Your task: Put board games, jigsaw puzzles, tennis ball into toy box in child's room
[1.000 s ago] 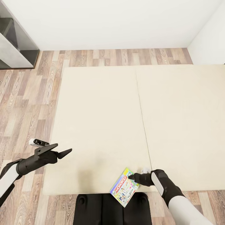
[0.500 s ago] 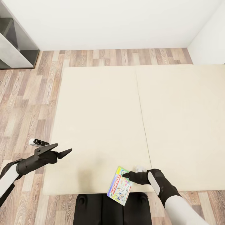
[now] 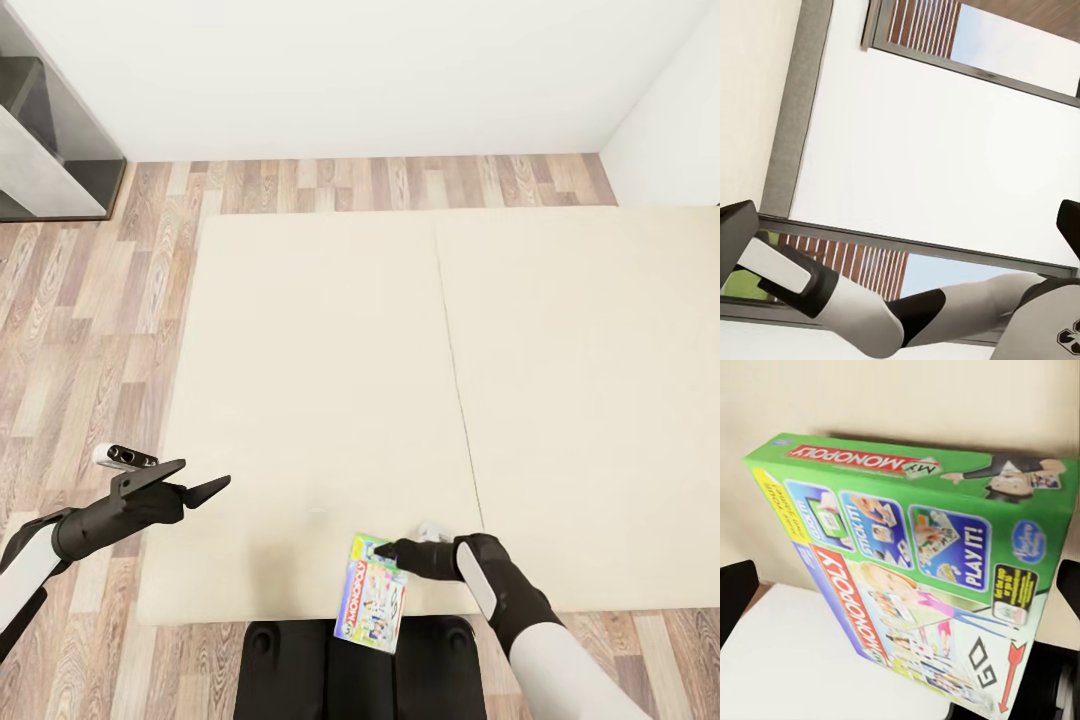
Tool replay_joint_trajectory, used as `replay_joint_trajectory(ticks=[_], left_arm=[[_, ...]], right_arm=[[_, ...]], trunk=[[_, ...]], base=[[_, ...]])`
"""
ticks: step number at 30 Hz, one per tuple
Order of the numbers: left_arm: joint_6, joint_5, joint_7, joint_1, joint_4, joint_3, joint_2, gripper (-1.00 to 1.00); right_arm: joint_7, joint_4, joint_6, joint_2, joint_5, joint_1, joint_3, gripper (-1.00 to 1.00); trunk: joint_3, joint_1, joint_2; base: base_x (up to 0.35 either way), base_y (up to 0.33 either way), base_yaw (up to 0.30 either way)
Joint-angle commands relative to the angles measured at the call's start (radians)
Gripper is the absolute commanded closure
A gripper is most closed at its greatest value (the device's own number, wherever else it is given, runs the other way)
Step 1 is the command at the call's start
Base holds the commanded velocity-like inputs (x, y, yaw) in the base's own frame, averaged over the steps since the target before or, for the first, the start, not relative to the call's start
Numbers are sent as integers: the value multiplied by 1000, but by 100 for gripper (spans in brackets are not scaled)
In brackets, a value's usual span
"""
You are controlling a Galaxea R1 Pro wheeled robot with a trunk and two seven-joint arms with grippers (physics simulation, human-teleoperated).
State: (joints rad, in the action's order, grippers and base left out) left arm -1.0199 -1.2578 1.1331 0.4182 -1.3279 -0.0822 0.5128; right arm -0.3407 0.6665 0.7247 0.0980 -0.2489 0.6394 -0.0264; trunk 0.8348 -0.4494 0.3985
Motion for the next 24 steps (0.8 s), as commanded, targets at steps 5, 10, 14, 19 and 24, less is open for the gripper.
replay_joint_trajectory(ticks=[5, 10, 14, 19, 24], left_arm=[[-4, -3, 1, 1, 0, -2, 1, -100], [-3, -3, 1, 1, 0, -2, 0, -100], [-3, -4, 2, 1, 0, -2, 1, -100], [-3, -4, 2, 1, 0, -2, 1, -100], [-3, -4, 2, 1, 0, -2, 1, -100]], right_arm=[[-2, 9, 6, 7, 0, 0, -3, -100], [-2, 10, 5, 9, 0, -1, 0, -100], [4, 11, 2, 9, 1, -1, 1, -100], [7, 11, -24, 10, 1, -1, 3, -100], [1, 12, -31, 12, 0, -1, 3, -100]], trunk=[[1, -1, 2], [1, -1, 2], [1, -1, 2], [1, -1, 2], [1, -1, 2]], base=[[0, 0, 0], [0, 0, 0], [0, 0, 0], [0, 0, 0], [0, 0, 0]])
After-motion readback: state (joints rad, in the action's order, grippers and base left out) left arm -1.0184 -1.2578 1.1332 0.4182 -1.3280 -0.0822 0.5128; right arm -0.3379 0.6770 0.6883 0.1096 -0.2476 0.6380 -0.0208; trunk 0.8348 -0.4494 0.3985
